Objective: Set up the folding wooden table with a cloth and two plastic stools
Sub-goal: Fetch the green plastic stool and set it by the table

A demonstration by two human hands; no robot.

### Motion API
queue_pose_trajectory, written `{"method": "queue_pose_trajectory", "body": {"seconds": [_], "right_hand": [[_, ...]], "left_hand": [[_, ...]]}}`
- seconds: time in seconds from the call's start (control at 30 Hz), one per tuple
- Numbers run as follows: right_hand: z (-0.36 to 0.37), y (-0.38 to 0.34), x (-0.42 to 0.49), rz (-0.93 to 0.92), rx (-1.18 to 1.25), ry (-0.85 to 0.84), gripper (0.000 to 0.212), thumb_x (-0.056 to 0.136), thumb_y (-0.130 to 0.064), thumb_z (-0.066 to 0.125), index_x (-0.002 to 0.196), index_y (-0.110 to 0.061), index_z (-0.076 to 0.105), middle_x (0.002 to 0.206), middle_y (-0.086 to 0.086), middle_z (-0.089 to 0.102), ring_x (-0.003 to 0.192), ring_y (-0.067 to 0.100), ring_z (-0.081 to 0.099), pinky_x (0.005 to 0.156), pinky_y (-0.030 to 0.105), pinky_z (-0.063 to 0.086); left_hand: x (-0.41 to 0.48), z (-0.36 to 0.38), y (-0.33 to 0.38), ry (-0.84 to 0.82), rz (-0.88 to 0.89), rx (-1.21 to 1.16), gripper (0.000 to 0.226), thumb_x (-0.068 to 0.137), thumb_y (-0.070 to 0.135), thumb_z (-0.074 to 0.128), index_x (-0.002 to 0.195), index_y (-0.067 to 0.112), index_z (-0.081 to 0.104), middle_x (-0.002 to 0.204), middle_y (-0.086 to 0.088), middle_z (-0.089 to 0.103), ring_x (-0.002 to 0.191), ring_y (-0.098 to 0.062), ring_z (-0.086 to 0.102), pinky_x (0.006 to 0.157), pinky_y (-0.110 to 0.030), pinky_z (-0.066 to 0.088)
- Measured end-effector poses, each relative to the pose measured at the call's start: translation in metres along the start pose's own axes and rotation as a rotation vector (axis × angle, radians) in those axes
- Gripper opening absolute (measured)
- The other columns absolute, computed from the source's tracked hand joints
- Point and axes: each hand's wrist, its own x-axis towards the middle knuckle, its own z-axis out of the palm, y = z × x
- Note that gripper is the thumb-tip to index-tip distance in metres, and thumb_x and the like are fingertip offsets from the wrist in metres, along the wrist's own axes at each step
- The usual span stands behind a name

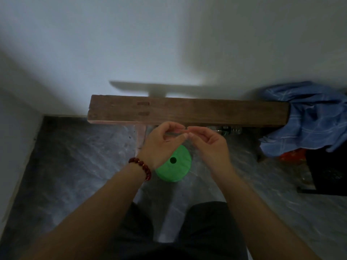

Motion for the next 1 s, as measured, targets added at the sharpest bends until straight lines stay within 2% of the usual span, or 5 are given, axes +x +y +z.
{"method": "queue_pose_trajectory", "body": {"seconds": [0.2, 0.43, 0.6, 0.73, 1.0], "right_hand": [[-0.007, 0.132, 0.060, 0.046, 0.060, 0.003, 0.013, 0.087, 0.006, 0.059, 0.096, -0.001, 0.065, 0.078, -0.004, 0.073, 0.074, 0.003, 0.068, 0.072, 0.016, 0.055], [-0.012, 0.278, 0.124, 0.087, 0.010, 0.030, 0.022, 0.085, 0.007, 0.061, 0.081, -0.014, 0.064, 0.071, -0.007, 0.071, 0.067, 0.002, 0.066, 0.071, 0.018, 0.054], [-0.021, 0.353, 0.161, 0.089, -0.249, 0.028, 0.012, 0.085, 0.000, 0.064, 0.086, -0.012, 0.065, 0.078, -0.005, 0.063, 0.067, 0.003, 0.057, 0.066, 0.010, 0.045], [-0.025, 0.391, 0.180, 0.124, -0.411, -0.013, 0.011, 0.085, -0.003, 0.063, 0.091, -0.012, 0.067, 0.092, 0.004, 0.068, 0.074, 0.008, 0.059, 0.077, 0.024, 0.048], [-0.030, 0.427, 0.190, 0.053, -0.997, -0.323, 0.032, 0.083, -0.011, 0.064, 0.115, -0.006, 0.063, 0.121, 0.012, 0.062, 0.113, 0.026, 0.056, 0.092, 0.025, 0.037]], "left_hand": [[0.053, 0.024, -0.132, -0.025, -0.054, 0.014, 0.014, 0.086, 0.020, 0.065, 0.100, 0.022, 0.060, 0.101, 0.007, 0.064, 0.096, -0.009, 0.063, 0.086, -0.024, 0.052], [0.109, 0.056, -0.275, -0.045, -0.075, 0.113, 0.017, 0.086, 0.023, 0.066, 0.099, 0.030, 0.058, 0.104, 0.014, 0.060, 0.093, -0.001, 0.059, 0.079, -0.019, 0.049], [0.135, 0.081, -0.343, -0.129, -0.125, 0.266, 0.020, 0.088, 0.021, 0.063, 0.105, 0.027, 0.056, 0.110, 0.010, 0.056, 0.103, -0.009, 0.056, 0.084, -0.024, 0.047], [0.147, 0.094, -0.376, -0.208, -0.093, 0.590, 0.030, 0.088, 0.024, 0.063, 0.117, 0.024, 0.056, 0.123, 0.004, 0.054, 0.110, -0.011, 0.052, 0.085, -0.018, 0.036], [0.165, 0.107, -0.410, -0.449, -0.082, 1.010, 0.046, 0.083, 0.015, 0.065, 0.127, 0.016, 0.051, 0.127, -0.003, 0.048, 0.114, -0.021, 0.052, 0.099, -0.033, 0.045]]}}
